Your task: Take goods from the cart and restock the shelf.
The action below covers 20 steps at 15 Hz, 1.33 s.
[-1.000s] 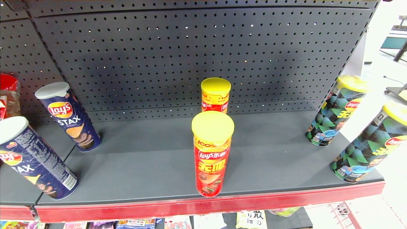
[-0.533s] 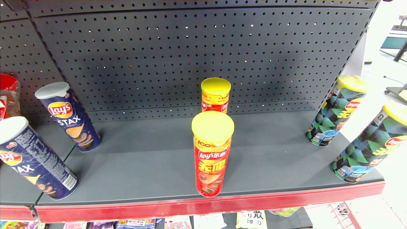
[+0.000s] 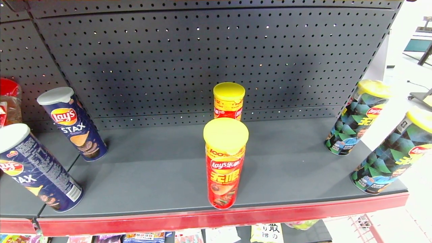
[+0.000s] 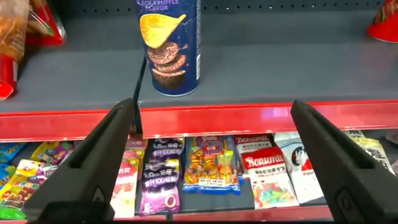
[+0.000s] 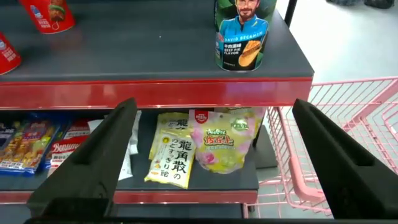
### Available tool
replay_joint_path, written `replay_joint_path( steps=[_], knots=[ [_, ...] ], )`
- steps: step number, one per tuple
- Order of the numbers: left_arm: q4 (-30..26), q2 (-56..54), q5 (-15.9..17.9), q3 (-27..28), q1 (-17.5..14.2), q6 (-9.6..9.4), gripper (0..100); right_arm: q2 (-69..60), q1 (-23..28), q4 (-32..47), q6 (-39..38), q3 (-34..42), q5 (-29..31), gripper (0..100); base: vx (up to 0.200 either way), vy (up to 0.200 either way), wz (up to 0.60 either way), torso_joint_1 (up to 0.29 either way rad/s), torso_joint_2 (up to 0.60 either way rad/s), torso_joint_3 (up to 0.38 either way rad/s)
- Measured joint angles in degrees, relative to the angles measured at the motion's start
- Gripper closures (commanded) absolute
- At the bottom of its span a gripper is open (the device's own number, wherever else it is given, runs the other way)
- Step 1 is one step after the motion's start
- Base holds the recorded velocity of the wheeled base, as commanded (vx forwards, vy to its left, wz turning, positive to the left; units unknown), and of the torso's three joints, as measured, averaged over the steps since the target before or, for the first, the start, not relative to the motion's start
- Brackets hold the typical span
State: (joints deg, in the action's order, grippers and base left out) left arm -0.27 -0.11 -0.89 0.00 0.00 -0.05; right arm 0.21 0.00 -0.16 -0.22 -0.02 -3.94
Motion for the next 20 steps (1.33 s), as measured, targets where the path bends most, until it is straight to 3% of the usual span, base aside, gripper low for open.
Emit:
replay_joint_path(
  steps=[3, 9, 12, 20],
  knots=[
    [0.0, 0.0, 0.0, 0.0, 0.0, 0.05, 0, 0.0, 0.0, 0.0, 0.0, 0.0, 0.0, 0, -0.133, 0.000, 0.00, 0.003, 0.00, 0.005],
    [0.0, 0.0, 0.1, 0.0, 0.0, 0.05, 0, 0.0, 0.0, 0.0, 0.2, 0.0, 0.0, 0, 0.000, 0.000, 0.00, 0.000, 0.00, 0.000],
    [0.0, 0.0, 0.1, 0.0, 0.0, 0.10, 0, 0.0, 0.0, 0.0, 0.2, 0.0, 0.0, 0, 0.000, 0.000, 0.60, 0.001, 0.00, 0.004],
    [0.0, 0.0, 0.2, 0.0, 0.0, 0.10, 0, 0.0, 0.0, 0.0, 0.1, 0.0, 0.0, 0, 0.000, 0.000, 0.00, 0.000, 0.00, 0.000]
  ],
)
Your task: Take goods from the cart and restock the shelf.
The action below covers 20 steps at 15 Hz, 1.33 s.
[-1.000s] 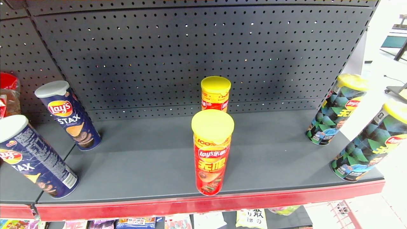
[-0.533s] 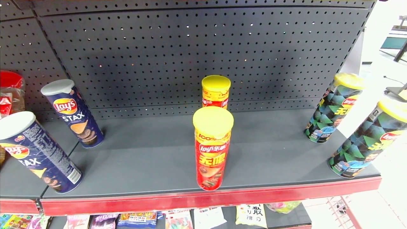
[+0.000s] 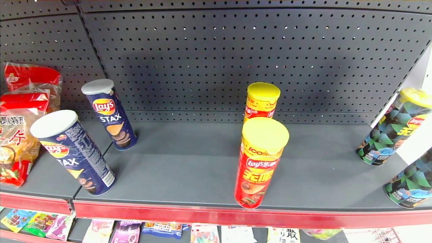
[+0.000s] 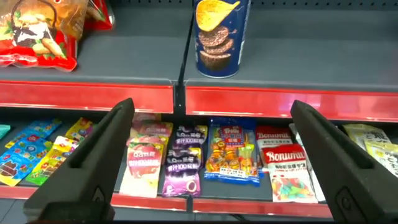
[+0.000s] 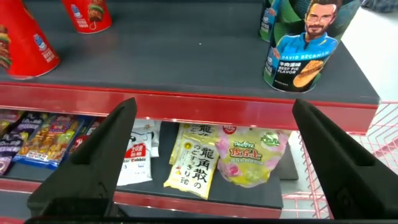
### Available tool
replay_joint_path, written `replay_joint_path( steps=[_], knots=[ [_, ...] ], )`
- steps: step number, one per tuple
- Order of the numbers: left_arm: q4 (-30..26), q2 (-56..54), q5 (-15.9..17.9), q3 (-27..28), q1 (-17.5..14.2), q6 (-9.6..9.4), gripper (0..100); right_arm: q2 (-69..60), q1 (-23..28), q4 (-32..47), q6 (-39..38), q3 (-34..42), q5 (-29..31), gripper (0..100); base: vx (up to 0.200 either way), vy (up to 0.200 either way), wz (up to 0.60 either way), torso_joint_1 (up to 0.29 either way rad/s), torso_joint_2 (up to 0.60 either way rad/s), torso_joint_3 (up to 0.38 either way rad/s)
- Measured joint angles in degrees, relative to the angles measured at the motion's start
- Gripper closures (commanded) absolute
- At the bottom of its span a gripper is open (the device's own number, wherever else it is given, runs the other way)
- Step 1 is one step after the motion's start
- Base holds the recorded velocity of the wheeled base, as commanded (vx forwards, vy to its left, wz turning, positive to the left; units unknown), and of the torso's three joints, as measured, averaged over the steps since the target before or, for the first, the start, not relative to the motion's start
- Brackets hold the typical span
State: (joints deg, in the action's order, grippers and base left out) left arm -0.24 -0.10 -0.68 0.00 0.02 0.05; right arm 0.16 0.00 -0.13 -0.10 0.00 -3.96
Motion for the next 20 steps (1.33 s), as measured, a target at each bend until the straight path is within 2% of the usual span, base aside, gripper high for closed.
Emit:
replay_joint_path(
  steps=[6, 9, 11, 14, 15, 17, 20],
  knots=[
    [0.0, 0.0, 0.3, 0.0, 0.0, 0.00, 0, 0.0, 0.0, 0.0, -0.2, 0.0, 0.0, 0, 0.000, 0.000, 0.00, 0.000, 0.00, 0.000],
    [0.0, 0.1, 4.8, 0.2, 0.0, -1.00, 0, 0.0, 0.0, 0.0, -0.1, 0.0, 0.0, 0, 0.000, 0.000, 0.00, 0.000, 0.00, 0.000],
    [0.6, 1.5, 7.3, 3.7, 0.5, -0.54, 0, 0.0, 0.0, 0.0, -0.1, 0.0, 0.0, 0, 0.000, 0.000, 0.00, 0.000, 0.00, 0.000],
    [2.5, 12.7, 10.6, 15.9, 2.0, 2.30, 0, 0.0, 0.0, 0.0, 0.0, 0.0, 0.0, 0, 0.000, 0.000, 0.00, 0.000, 0.00, 0.000],
    [2.8, 18.3, 12.5, 19.5, 2.7, 1.76, 0, 0.0, 0.0, 0.0, 0.0, 0.0, 0.0, 0, 0.000, 0.000, 0.00, 0.000, 0.00, 0.000],
    [3.5, 30.7, 16.7, 25.0, 4.6, -1.16, 0, 0.0, 0.0, 0.0, 0.0, 0.0, 0.0, 0, 0.000, 0.000, 0.00, 0.000, 0.00, 0.000],
    [6.3, 47.4, 19.3, 29.0, 11.0, -5.24, 0, 0.0, 0.0, 0.0, 0.0, 0.0, 0.0, 0, 0.000, 0.000, 0.00, 0.000, 0.00, 0.000]
  ],
)
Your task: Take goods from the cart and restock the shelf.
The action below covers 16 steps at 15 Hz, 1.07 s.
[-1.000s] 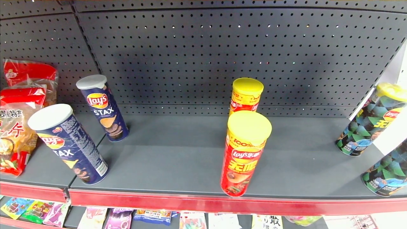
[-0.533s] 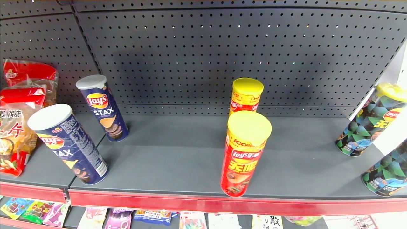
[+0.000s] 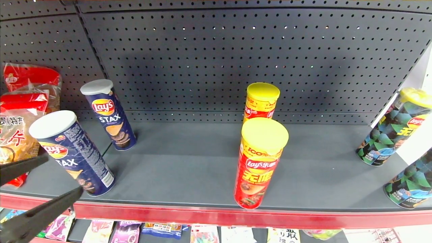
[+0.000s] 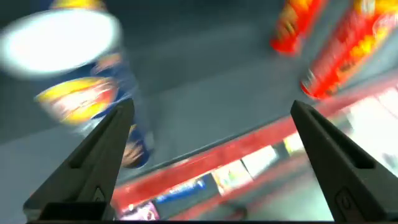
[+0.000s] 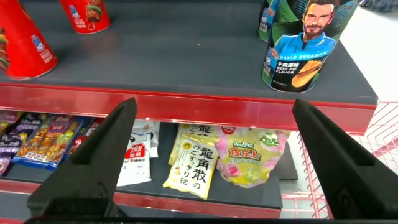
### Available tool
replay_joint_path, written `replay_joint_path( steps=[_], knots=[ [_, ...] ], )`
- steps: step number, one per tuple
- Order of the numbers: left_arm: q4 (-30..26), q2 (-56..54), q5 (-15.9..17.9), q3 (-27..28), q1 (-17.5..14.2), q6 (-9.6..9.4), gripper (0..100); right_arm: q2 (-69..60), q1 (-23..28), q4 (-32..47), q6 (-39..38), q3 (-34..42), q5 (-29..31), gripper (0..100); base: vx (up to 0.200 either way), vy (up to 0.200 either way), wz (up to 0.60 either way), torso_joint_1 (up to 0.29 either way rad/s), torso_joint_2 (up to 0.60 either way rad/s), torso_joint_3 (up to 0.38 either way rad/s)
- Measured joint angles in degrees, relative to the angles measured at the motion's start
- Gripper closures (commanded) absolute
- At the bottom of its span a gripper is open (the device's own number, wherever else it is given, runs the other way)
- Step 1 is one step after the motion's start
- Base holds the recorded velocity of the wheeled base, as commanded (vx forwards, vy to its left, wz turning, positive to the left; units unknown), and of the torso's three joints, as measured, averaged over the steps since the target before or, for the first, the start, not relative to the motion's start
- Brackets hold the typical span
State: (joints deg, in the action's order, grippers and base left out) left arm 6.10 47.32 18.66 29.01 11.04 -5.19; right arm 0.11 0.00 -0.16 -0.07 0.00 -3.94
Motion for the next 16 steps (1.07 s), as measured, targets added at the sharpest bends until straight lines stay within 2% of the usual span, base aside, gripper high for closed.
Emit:
replay_joint_path(
  steps=[3, 5, 7, 10, 16],
  knots=[
    [9.4, 15.1, 0.0, 1.5, 7.0, -1.62, 0, 0.0, 0.0, 0.0, 0.0, 0.0, 0.0, 0, 0.000, 0.000, 0.00, 0.000, 0.00, 0.000],
    [14.8, 24.3, -1.5, 2.0, 12.0, -1.97, 0, 0.0, 0.0, 0.0, -0.1, 0.0, 0.0, 0, 0.000, 0.000, 0.00, 0.000, 0.00, 0.000],
    [16.2, 32.0, -3.9, 4.1, 17.0, -1.67, 0, 0.0, 0.0, 0.0, -0.1, 0.0, 0.0, 0, 0.000, 0.000, 0.00, 0.000, 0.00, 0.000],
    [16.8, 42.3, -6.4, 10.6, 23.0, -1.26, 0, 0.0, 0.0, 0.0, -0.1, 0.0, 0.0, 0, 0.000, 0.000, 0.00, 0.000, 0.00, 0.000],
    [16.9, 50.8, -7.0, 14.4, 27.6, -1.29, 0, 0.0, 0.0, 0.0, -0.1, 0.0, 0.0, 0, 0.000, 0.000, 0.00, 0.000, 0.00, 0.000]
  ],
)
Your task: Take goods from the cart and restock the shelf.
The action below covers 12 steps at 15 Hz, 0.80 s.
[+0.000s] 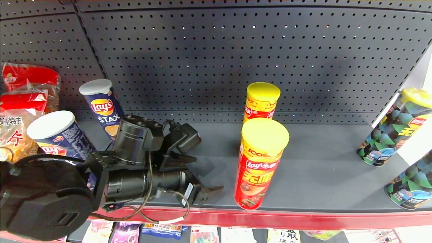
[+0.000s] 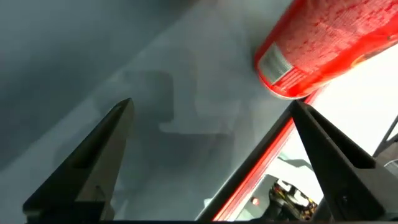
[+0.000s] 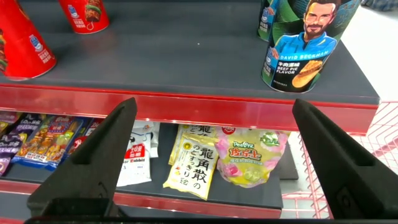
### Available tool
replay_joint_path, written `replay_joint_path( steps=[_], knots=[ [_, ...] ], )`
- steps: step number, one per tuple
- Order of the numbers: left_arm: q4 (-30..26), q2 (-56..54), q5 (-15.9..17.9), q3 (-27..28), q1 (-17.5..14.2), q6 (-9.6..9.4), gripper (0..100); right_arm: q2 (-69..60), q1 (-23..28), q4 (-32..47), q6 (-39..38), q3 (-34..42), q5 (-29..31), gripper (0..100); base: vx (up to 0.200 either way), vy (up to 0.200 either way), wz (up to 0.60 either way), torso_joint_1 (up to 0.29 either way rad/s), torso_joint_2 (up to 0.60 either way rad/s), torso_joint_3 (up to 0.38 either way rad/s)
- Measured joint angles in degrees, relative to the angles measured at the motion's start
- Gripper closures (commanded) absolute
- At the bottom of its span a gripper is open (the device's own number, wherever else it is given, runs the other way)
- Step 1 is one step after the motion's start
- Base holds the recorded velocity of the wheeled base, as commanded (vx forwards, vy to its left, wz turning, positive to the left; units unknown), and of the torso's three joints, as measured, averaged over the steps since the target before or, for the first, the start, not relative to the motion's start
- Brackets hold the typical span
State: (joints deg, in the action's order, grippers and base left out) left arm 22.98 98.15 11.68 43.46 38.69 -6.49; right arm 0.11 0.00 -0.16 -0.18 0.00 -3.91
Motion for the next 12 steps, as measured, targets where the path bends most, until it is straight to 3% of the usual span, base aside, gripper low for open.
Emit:
replay_joint_path(
  steps=[12],
  knots=[
    [-0.1, 5.6, -1.0, 5.0, 2.9, -0.02, 0, 0.0, 0.0, 0.0, 0.0, 0.0, 0.0, 0, 0.000, 0.000, 0.00, 0.000, 0.00, 0.000]
  ],
)
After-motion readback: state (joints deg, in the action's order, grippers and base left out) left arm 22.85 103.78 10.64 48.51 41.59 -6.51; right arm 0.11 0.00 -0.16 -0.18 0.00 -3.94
